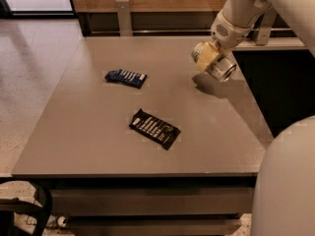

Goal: Place 7up can upright

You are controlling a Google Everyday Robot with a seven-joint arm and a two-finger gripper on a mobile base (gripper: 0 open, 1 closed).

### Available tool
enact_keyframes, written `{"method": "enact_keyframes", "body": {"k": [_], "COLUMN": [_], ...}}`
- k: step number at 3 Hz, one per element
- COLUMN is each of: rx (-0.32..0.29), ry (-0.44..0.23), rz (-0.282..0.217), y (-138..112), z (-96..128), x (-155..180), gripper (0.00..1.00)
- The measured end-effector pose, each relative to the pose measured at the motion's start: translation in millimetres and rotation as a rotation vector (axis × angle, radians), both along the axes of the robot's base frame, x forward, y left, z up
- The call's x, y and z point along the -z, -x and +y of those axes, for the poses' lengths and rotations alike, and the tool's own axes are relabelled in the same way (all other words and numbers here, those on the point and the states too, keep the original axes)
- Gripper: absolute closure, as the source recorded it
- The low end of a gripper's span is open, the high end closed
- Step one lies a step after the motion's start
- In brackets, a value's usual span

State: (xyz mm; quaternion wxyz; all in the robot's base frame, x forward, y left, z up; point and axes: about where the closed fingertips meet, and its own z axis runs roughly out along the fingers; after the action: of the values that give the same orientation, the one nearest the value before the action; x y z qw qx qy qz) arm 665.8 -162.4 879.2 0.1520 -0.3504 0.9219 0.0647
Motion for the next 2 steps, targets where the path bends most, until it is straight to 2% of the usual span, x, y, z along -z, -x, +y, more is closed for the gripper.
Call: {"method": "enact_keyframes", "body": {"k": [1,2], "rx": [-0.035,-0.127], "ry": [-0.093,-0.224], "rz": [-0.12,-0.254], "y": [10.9,19.7], "z": [-15.7,-25.8], "x": [-31.9,-58.8], "gripper": [1.0,1.0]}}
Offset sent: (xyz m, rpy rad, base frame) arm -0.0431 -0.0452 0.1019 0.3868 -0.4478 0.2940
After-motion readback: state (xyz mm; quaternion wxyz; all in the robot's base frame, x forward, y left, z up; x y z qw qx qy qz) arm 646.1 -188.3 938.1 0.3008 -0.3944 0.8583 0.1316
